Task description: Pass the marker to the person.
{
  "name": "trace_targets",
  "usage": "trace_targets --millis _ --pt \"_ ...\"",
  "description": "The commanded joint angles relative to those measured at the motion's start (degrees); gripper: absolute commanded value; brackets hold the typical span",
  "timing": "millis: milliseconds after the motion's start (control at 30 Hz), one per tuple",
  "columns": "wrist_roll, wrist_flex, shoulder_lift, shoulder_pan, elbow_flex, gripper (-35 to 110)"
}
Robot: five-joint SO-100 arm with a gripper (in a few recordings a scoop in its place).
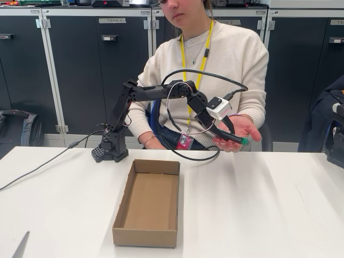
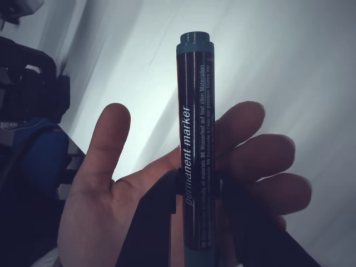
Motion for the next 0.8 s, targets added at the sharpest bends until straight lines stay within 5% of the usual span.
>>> trace_targets --millis 0,767 --pt "0.53 -0.88 1.14 -0.79 -2.64 -5" --pt "0.62 -3.52 3.25 0.26 3.25 22"
